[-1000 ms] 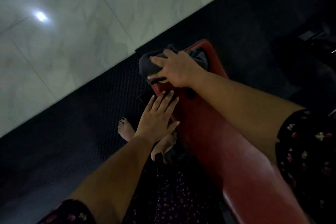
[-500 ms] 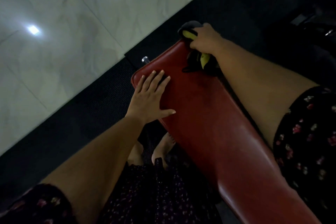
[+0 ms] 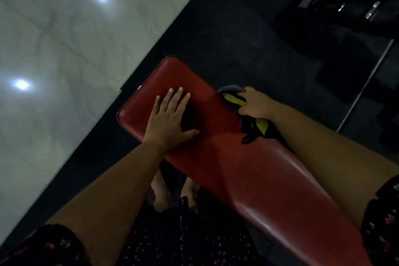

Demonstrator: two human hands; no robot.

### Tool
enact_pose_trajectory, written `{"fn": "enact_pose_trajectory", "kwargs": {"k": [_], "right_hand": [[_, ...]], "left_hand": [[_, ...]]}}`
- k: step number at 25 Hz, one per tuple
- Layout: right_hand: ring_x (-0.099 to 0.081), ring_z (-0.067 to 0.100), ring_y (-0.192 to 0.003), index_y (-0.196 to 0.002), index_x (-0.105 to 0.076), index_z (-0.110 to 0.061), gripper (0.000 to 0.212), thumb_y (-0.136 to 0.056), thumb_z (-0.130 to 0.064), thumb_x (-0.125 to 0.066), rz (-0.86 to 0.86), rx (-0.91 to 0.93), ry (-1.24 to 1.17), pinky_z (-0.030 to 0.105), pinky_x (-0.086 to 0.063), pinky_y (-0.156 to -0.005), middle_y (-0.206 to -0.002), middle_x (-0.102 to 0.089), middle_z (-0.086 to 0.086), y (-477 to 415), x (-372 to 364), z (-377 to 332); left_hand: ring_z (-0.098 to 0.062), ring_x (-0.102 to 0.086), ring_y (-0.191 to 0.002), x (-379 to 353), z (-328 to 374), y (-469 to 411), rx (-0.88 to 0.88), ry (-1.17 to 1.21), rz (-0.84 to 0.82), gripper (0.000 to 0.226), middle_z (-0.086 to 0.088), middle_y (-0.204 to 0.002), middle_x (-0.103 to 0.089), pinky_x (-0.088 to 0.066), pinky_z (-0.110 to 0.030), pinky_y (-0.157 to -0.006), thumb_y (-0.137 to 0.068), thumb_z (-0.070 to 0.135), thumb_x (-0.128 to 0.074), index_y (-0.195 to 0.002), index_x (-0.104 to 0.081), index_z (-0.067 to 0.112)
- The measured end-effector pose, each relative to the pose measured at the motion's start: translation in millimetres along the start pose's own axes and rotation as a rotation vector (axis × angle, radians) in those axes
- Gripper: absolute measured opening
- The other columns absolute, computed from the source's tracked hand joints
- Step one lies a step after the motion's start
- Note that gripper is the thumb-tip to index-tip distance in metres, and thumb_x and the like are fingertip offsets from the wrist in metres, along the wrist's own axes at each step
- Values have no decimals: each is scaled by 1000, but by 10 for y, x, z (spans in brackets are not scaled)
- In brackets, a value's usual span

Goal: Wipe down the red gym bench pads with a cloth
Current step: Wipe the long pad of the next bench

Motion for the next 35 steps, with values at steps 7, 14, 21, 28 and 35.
{"fn": "enact_pose_trajectory", "kwargs": {"k": [7,14,21,28,35], "right_hand": [[-38,35,-115,-136,-50,-23,49,-88,-27,-58,298,-124,99,40,-41,-75,-143,-30,5,167,-91,-160],[-38,40,-114,-142,-40,-37,45,-99,-29,-44,371,-249,282,45,-47,-76,-142,-29,12,630,-477,510],[-36,44,-117,-142,-42,-33,39,-104,-30,-34,468,-418,232,48,-48,-77,-150,-22,13,955,-773,847],[-36,42,-119,-139,-47,-36,38,-100,-32,-45,504,-452,158,52,-47,-84,-149,-23,9,1286,-1077,1420],[-36,40,-118,-138,-48,-24,41,-98,-32,-49,438,-547,141,53,-46,-84,-149,-24,7,1483,-1381,2152]], "left_hand": [[-21,11,-150,8,495,-212,-216,-128,-36,106,-2,-164,8,8,-45,-121,-80,76,-47,-156,3,23],[-21,9,-150,-75,1124,-309,-473,-274,-139,107,-3,-164,8,7,-48,-120,-79,79,-43,-155,9,24],[-19,9,-150,-247,1564,-143,-618,-351,-213,102,0,-163,10,5,-46,-121,-82,77,-40,-155,10,25],[-23,-16,-148,-278,1860,-269,-661,-357,-142,90,-2,-161,-18,-11,-44,-121,-85,69,-46,-155,-13,24],[-24,-14,-148,-755,2751,-150,-715,-407,-262,95,-5,-161,-16,-7,-47,-121,-86,72,-43,-156,-2,23]]}}
Point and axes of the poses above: each hand's wrist, its own y-axis away from the middle knuckle, its own x-axis out of the back of the hand, z = x × y, the point moved 8 cm from there along -y, towards the middle knuckle
